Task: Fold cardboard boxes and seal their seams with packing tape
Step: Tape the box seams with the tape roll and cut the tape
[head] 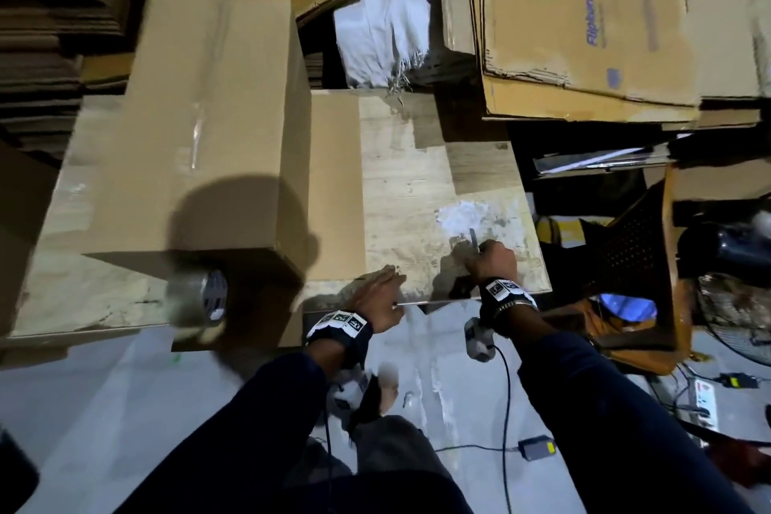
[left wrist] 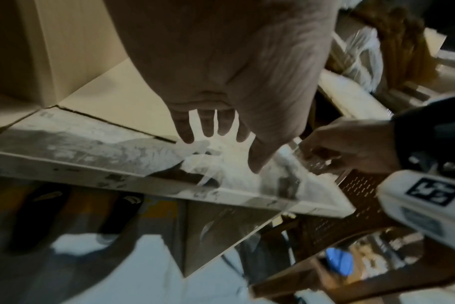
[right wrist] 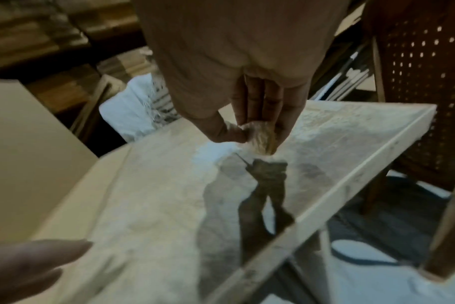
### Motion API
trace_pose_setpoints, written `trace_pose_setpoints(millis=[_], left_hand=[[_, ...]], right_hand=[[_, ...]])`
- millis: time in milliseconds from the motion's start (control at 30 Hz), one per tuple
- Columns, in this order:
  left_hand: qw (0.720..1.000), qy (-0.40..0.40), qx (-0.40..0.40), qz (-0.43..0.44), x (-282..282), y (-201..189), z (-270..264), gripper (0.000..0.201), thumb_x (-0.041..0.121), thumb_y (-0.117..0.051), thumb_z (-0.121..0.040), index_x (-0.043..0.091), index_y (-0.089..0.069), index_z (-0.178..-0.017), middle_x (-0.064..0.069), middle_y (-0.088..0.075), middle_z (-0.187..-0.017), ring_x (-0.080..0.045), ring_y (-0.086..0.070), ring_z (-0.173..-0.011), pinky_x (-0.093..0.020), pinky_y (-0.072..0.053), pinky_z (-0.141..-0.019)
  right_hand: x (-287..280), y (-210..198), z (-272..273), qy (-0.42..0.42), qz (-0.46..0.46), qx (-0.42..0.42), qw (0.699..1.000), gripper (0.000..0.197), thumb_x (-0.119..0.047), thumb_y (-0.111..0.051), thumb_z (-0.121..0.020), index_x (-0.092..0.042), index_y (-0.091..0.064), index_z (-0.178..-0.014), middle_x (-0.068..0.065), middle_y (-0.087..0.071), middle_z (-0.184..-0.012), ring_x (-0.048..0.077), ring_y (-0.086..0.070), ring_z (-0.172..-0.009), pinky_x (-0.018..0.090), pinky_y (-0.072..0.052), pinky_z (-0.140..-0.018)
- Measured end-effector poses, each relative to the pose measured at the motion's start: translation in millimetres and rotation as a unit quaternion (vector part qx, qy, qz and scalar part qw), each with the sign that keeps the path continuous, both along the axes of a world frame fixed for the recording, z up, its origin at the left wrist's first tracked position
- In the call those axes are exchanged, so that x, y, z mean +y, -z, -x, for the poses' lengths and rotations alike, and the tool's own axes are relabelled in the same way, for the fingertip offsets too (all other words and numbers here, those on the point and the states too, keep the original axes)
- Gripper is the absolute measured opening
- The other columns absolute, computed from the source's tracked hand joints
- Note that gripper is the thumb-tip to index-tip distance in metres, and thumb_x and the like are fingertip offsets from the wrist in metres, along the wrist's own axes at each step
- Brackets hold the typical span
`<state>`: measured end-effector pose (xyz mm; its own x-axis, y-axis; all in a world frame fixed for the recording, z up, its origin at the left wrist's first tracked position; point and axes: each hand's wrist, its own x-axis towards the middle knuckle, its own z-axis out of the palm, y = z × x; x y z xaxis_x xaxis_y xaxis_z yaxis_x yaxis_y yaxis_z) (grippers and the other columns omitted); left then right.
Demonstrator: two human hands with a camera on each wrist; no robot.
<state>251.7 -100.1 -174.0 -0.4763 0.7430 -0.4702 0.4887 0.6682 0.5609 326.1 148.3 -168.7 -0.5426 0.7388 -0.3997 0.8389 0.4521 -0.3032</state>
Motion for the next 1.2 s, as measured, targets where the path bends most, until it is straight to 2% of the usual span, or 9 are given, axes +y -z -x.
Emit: trace_pose_setpoints(millis=[133,200,333,500,633,767,833,1033,1200], left_hand=[[0.985,-0.124,-0.033,-0.119,-11,-36,12,0.052,0.031,-0.064,-0.097,0.026,-0.053,-0.147,-0.001,-0.046,-0.16,-0.023,-0.048,-0.142,-0.044,-0.044,-0.115],[0.969,-0.17,-0.039,-0.177,-23,-59,20,0.043,0.025,-0.067,-0.096,0.024,-0.059,-0.139,0.0,-0.059,-0.146,-0.019,-0.058,-0.128,-0.041,-0.05,-0.107],[0.926,-0.253,-0.084,-0.269,-46,-116,39,0.032,0.018,-0.071,-0.097,0.021,-0.065,-0.128,0.001,-0.068,-0.129,-0.014,-0.066,-0.11,-0.035,-0.055,-0.098],[0.885,-0.3,-0.044,-0.353,-114,-182,63,0.024,0.01,-0.064,-0.101,0.011,-0.066,-0.125,0.002,-0.07,-0.112,0.006,-0.063,-0.09,-0.004,-0.044,-0.07],[0.808,-0.377,-0.09,-0.444,-183,-183,80,0.013,0.007,-0.063,-0.102,0.016,-0.069,-0.109,-0.005,-0.075,-0.107,-0.017,-0.073,-0.088,-0.029,-0.057,-0.078],[0.738,-0.514,-0.051,-0.434,-245,-158,94,0.011,0.002,-0.071,-0.095,0.012,-0.067,-0.097,-0.008,-0.072,-0.097,-0.027,-0.07,-0.089,-0.04,-0.06,-0.078],[0.714,-0.595,-0.04,-0.367,-267,-143,99,0.013,0.012,-0.073,-0.095,0.009,-0.063,-0.102,-0.002,-0.067,-0.093,-0.029,-0.067,-0.093,-0.034,-0.053,-0.074],[0.813,-0.491,-0.207,-0.233,-278,-106,99,0.06,0.052,-0.076,-0.09,0.018,-0.051,-0.133,-0.002,-0.061,-0.127,-0.021,-0.061,-0.11,-0.031,-0.047,-0.084],[0.808,-0.509,-0.184,-0.234,-281,-103,99,0.061,0.05,-0.085,-0.082,0.02,-0.056,-0.127,-0.002,-0.059,-0.127,-0.024,-0.06,-0.111,-0.037,-0.051,-0.094]], right_hand=[[-37,-37,33,-0.031,0.031,0.121,0.992,0.022,-0.028,-0.067,-0.093,-0.01,-0.078,-0.097,0.017,-0.077,-0.091,0.038,-0.071,-0.089,0.034,-0.053,-0.072],[-64,-62,56,-0.042,0.058,0.196,0.978,0.019,-0.029,-0.066,-0.091,-0.014,-0.075,-0.099,0.012,-0.077,-0.093,0.033,-0.073,-0.085,0.042,-0.06,-0.077],[-134,-123,98,-0.049,0.133,0.326,0.935,0.014,-0.031,-0.065,-0.096,-0.017,-0.066,-0.095,0.003,-0.073,-0.088,0.017,-0.074,-0.066,0.039,-0.063,-0.063],[-222,-176,131,-0.132,0.113,0.384,0.907,0.009,-0.032,-0.059,-0.1,-0.023,-0.061,-0.1,-0.001,-0.072,-0.079,0.013,-0.067,-0.07,0.029,-0.052,-0.063],[-281,-188,147,-0.249,0.087,0.368,0.892,0.014,-0.029,-0.053,-0.105,-0.021,-0.063,-0.11,-0.002,-0.07,-0.088,0.014,-0.062,-0.077,0.031,-0.048,-0.069],[-326,-177,156,-0.347,0.075,0.312,0.881,0.025,-0.028,-0.05,-0.108,-0.014,-0.067,-0.119,0.006,-0.069,-0.104,0.022,-0.06,-0.093,0.036,-0.046,-0.081],[-341,-171,158,-0.382,0.054,0.285,0.878,0.029,-0.034,-0.045,-0.109,-0.017,-0.067,-0.114,0.006,-0.066,-0.099,0.024,-0.059,-0.091,0.041,-0.047,-0.082],[-347,-169,160,-0.359,0.025,0.287,0.888,0.035,-0.042,-0.034,-0.112,-0.021,-0.062,-0.105,0.0,-0.065,-0.094,0.022,-0.058,-0.087,0.045,-0.049,-0.082],[-357,-167,150,-0.334,0.009,0.302,0.893,0.031,-0.042,-0.032,-0.114,-0.025,-0.054,-0.099,-0.002,-0.06,-0.089,0.019,-0.056,-0.082,0.043,-0.049,-0.079]])
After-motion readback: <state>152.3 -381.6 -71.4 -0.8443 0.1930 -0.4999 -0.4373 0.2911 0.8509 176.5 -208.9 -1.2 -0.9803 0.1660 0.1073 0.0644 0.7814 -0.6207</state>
